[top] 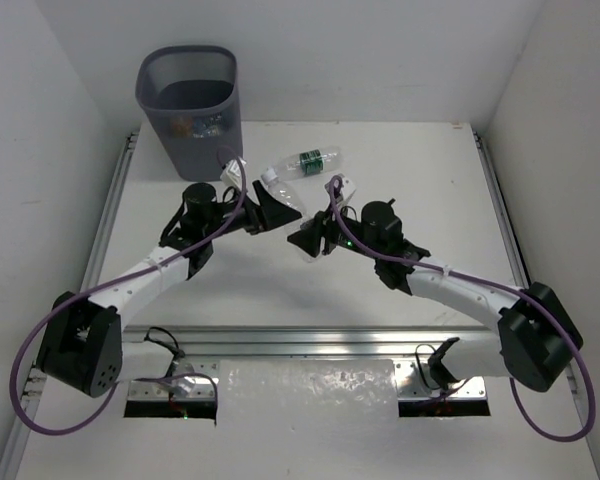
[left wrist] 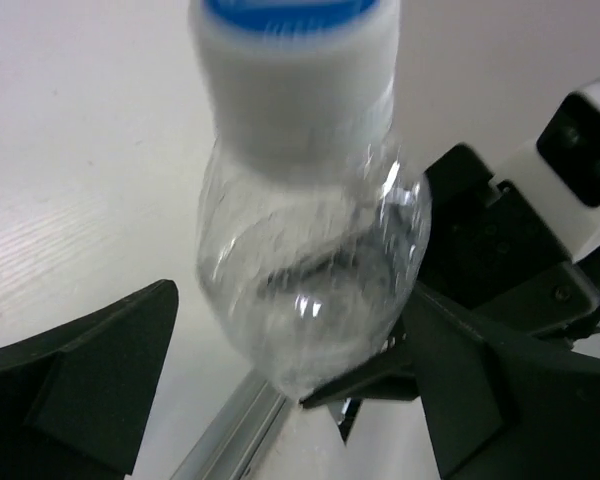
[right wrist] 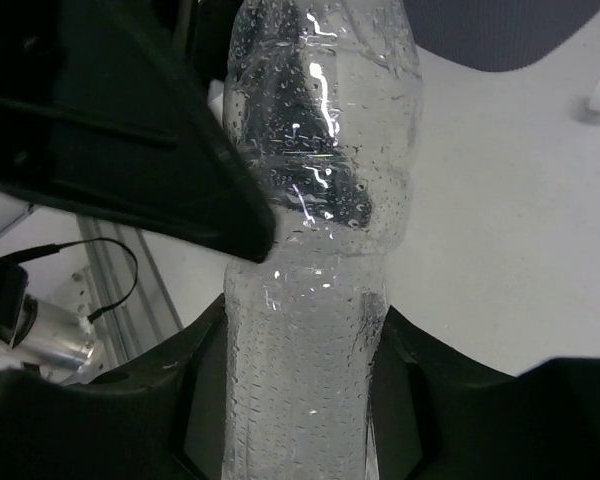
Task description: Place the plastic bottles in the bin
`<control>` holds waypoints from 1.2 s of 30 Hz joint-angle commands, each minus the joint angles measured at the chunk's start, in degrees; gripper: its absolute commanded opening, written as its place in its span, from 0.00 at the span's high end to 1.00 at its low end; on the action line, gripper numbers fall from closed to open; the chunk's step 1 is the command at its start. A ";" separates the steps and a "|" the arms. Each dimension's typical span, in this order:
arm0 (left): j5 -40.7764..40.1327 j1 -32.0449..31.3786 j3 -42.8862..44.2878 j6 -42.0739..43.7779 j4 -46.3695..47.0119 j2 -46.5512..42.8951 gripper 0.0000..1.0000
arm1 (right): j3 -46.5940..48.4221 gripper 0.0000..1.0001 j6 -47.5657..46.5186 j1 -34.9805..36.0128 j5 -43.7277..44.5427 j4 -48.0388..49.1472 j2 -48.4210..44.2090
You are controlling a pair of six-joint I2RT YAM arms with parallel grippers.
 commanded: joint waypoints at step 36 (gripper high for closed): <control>-52.45 22.69 93.29 23.59 -36.27 39.59 0.00 | 30.52 0.01 -19.25 -16.74 11.94 -24.12 30.67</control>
